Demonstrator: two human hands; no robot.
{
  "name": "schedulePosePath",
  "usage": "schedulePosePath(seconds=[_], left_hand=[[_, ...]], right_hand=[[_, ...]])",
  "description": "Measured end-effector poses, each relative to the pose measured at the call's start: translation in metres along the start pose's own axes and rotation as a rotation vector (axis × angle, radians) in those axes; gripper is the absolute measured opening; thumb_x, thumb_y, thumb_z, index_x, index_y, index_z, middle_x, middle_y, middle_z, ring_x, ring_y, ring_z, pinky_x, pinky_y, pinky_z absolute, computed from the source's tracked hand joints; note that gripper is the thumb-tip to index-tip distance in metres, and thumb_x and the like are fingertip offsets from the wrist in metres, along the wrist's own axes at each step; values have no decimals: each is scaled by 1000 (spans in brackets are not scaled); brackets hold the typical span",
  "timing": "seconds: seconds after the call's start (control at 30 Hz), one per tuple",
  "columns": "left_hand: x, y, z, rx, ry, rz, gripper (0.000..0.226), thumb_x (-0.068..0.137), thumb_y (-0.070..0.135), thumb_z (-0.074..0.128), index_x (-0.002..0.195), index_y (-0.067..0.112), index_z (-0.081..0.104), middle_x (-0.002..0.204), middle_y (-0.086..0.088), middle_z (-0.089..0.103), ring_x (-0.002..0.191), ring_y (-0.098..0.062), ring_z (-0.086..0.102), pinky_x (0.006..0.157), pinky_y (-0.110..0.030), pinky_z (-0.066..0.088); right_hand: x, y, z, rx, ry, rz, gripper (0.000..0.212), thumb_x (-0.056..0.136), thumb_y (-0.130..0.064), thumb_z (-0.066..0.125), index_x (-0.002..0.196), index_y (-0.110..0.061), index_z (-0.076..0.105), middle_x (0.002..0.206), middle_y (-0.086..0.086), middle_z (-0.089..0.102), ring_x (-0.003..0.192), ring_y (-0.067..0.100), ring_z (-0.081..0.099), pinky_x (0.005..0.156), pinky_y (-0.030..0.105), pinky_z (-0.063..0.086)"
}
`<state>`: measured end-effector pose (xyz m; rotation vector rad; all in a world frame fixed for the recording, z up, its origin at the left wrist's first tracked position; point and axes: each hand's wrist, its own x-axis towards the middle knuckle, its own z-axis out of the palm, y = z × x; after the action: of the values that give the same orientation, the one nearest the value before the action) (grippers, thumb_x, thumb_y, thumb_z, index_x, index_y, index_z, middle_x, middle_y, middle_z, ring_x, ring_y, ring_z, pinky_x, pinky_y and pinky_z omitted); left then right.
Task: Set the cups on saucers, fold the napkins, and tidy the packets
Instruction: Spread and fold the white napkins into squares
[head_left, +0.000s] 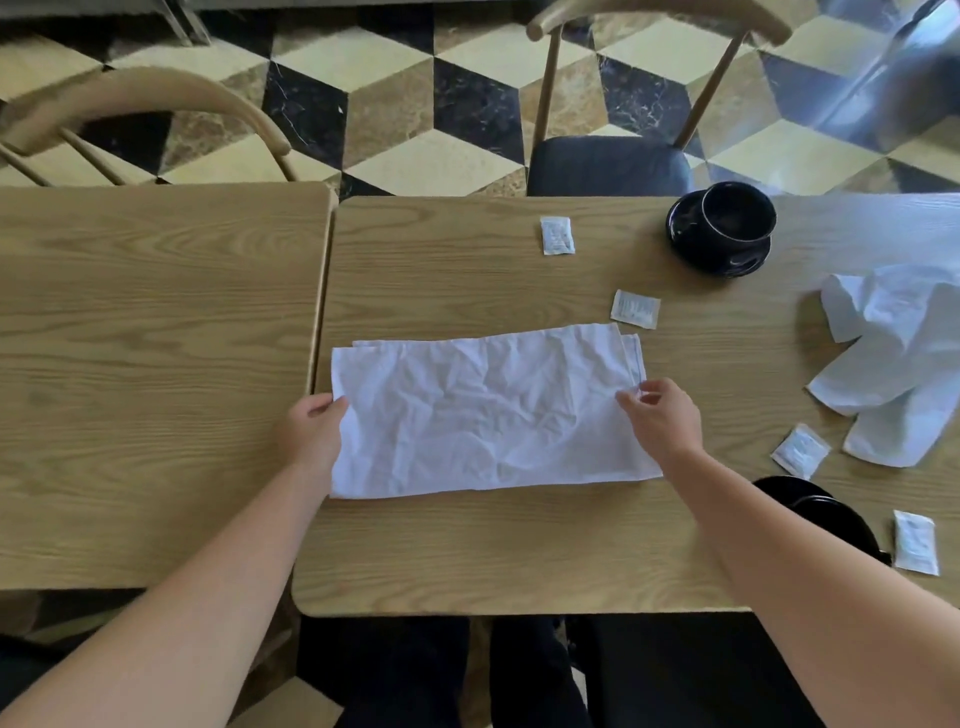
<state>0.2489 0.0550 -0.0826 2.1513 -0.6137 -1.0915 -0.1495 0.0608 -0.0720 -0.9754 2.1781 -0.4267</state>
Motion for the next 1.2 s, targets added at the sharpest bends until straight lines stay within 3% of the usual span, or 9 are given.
schedulePosePath(seconds=[0.13,0.3,0.43,0.57,0.7,0.87,0.97,1.07,1.2], left_hand=[[22,20,8,-23,7,26,37,91,24,71,126,13,66,119,-7,70,110,-26,66,101,-48,52],[34,29,11,-12,-16,-4,32,90,30,71,119,15,68,112,-7,72,106,-31,68,97,-52,54],[41,34,13,-64,-106,35,13,91,29,69,97,18,66,94,-5,65,84,-27,58,71,-37,45],[50,40,22,2,-160,39,9,94,27,68,94,20,62,89,2,63,82,-21,57,65,-31,44],[45,39,21,229,-123,73,25,90,32,71,104,14,61,94,-3,63,83,-24,58,73,-39,48],[3,11,-2,436,-155,-14,39,81,39,77,80,16,46,77,-5,55,77,-28,54,63,-35,43],[-27,-22,-17,632,-105,-10,41,78,40,78,94,10,56,102,-13,64,98,-33,62,85,-45,53],[-46,-37,-18,377,-73,-225,52,81,40,75,113,1,61,104,-12,68,95,-34,68,81,-45,59],[-57,-32,-4,-108,-153,-440,17,91,21,72,97,9,62,91,-11,65,75,-27,66,62,-37,56]], right_hand=[[20,-16,5,36,-9,10,37,91,-38,69,119,-15,60,106,3,67,84,17,63,64,31,46],[30,-11,6,16,-27,47,21,89,-33,68,89,-12,65,86,1,68,77,19,63,63,33,47],[27,-3,-3,127,-5,41,16,88,-28,66,80,-15,60,79,0,67,67,19,59,54,29,43],[24,9,-9,192,26,55,18,90,-30,66,84,-16,56,80,-3,64,74,21,60,62,34,48],[21,6,-11,154,-71,97,37,85,-44,75,105,-20,56,96,-7,62,85,14,64,58,31,47],[-5,24,-14,-36,-155,133,34,83,-46,75,95,-18,59,91,-5,66,79,12,63,54,29,43],[-25,42,-13,-29,-188,134,21,87,-35,74,94,-18,64,95,-1,70,75,11,61,55,27,41],[-42,56,-12,-25,-254,154,22,90,-25,70,109,-13,69,100,1,71,84,18,64,66,32,49],[-72,69,-9,37,-414,334,26,90,-13,71,114,-5,68,106,10,73,92,27,73,77,42,63]])
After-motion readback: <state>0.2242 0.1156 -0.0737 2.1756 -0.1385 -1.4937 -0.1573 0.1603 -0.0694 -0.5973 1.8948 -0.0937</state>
